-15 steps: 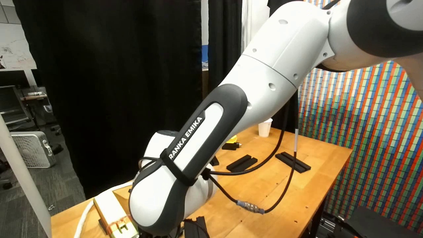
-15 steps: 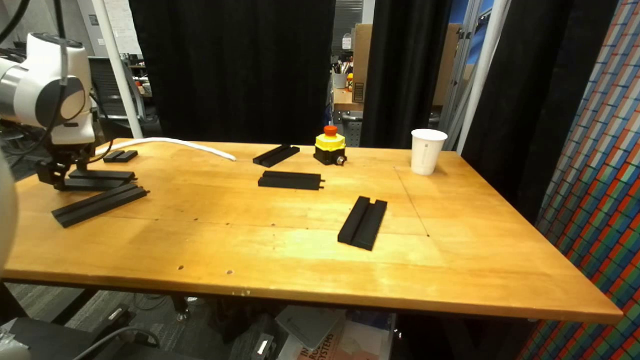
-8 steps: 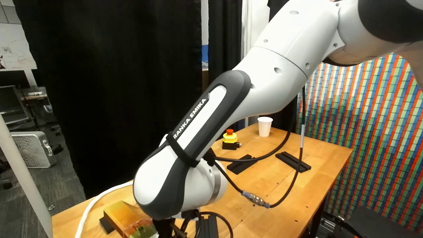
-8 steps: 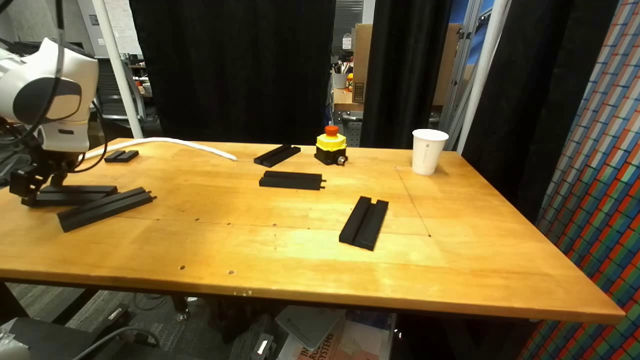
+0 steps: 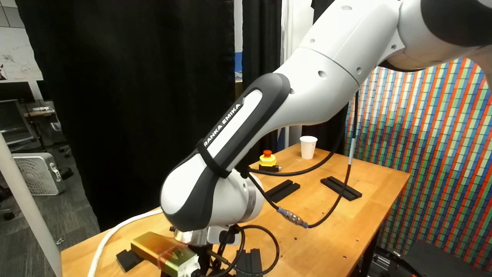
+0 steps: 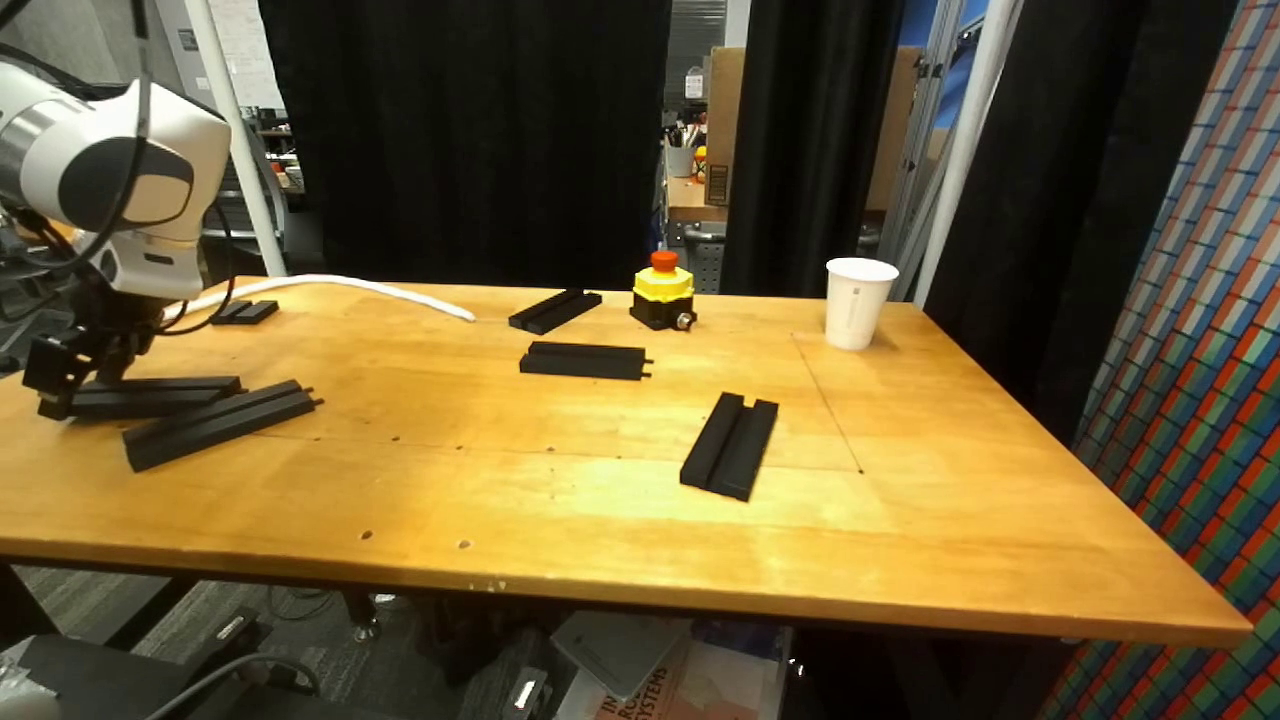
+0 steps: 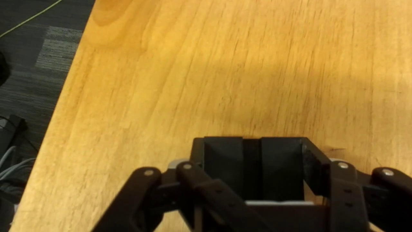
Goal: Connect the four black pieces together
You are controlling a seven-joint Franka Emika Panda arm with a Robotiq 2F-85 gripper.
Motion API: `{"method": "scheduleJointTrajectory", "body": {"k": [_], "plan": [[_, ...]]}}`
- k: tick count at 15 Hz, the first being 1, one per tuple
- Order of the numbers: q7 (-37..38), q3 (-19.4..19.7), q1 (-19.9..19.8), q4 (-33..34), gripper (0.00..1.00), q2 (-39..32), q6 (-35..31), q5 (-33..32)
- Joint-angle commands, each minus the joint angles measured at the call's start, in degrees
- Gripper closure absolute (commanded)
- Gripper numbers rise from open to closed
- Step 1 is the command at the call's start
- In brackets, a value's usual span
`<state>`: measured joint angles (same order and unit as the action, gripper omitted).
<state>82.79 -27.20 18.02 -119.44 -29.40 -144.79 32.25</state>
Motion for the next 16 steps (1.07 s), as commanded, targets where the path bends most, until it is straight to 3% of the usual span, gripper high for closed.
{"method": "scheduleJointTrajectory", "body": {"k": [1, 10, 11, 12, 16], "plan": [[-0.3, 3.9, 3.3, -1.4, 0.54, -0.4, 1.3, -0.2], [-1.0, 5.8, 6.3, -0.7, 0.54, -2.1, -5.0, 0.3], [-1.4, 5.6, 6.2, -0.7, 0.38, -2.1, -5.5, 0.7], [-1.3, 5.6, 6.3, -1.0, 0.07, -1.9, -6.0, 0.7], [-0.2, 6.4, 7.6, -2.1, 0.00, -1.0, -8.6, -1.0]]}}
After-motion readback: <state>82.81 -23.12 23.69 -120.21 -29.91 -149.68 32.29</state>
